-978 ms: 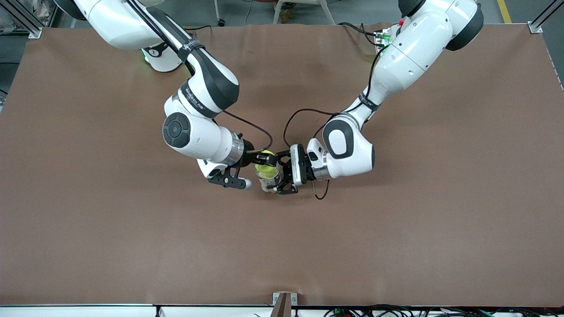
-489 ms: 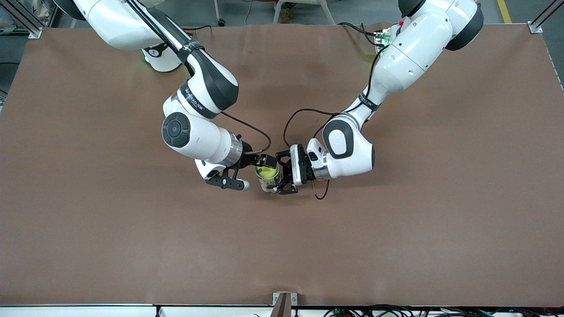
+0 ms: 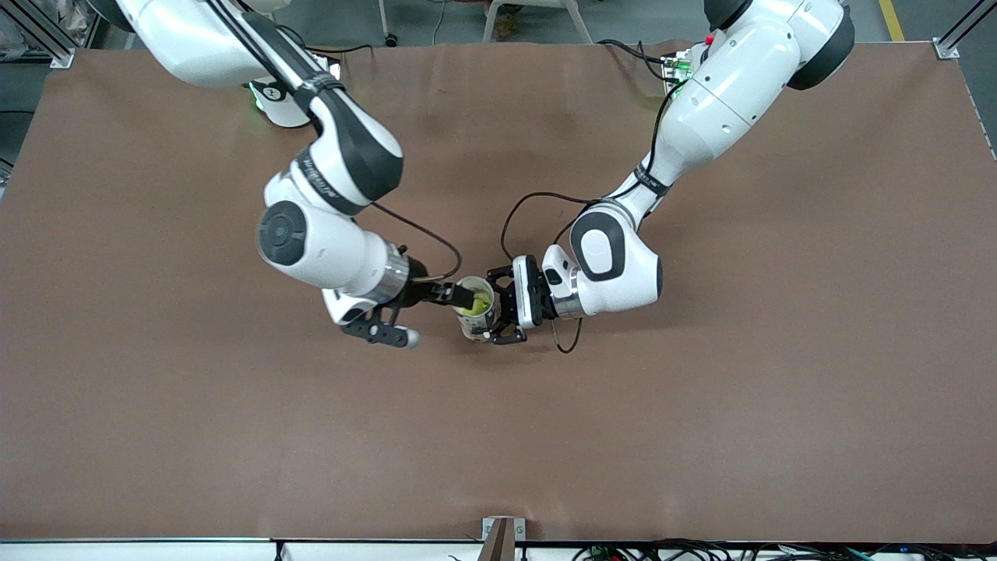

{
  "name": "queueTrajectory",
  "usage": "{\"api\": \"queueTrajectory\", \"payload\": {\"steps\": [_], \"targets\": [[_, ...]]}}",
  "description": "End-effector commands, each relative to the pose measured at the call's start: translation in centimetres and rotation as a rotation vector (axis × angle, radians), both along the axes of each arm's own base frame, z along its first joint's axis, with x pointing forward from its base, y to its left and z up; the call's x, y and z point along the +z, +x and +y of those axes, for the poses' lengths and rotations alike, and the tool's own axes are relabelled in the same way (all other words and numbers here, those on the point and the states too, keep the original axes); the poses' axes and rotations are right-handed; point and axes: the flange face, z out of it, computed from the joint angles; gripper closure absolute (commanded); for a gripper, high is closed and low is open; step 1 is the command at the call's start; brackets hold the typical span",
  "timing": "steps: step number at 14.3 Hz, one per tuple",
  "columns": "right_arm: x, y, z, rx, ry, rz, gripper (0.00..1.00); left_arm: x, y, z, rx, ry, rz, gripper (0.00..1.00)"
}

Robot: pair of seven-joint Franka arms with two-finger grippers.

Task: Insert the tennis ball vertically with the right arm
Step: 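Release the can with the left gripper while the right gripper withdraws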

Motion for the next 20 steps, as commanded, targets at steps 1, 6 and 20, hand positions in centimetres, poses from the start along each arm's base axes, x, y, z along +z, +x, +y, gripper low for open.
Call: {"api": "queueTrajectory", "payload": {"steps": [1, 6, 20], "targets": [[6.1, 0.4, -6.2, -0.016, -0.109, -0.024, 0.0, -1.4, -0.8, 0.0, 0.025, 0.029, 0.054, 0.0], [12.6, 0.1, -15.5, 0.088, -0.249, 0.013, 0.0, -1.4, 1.1, 3.2, 0.041, 0.151, 0.118, 0.0], [21.9, -3.0, -39.2, 0.236, -0.454, -0.113, 0.0, 10.3, 10.5, 16.6, 0.16, 0.65, 0.39, 0.0]]}}
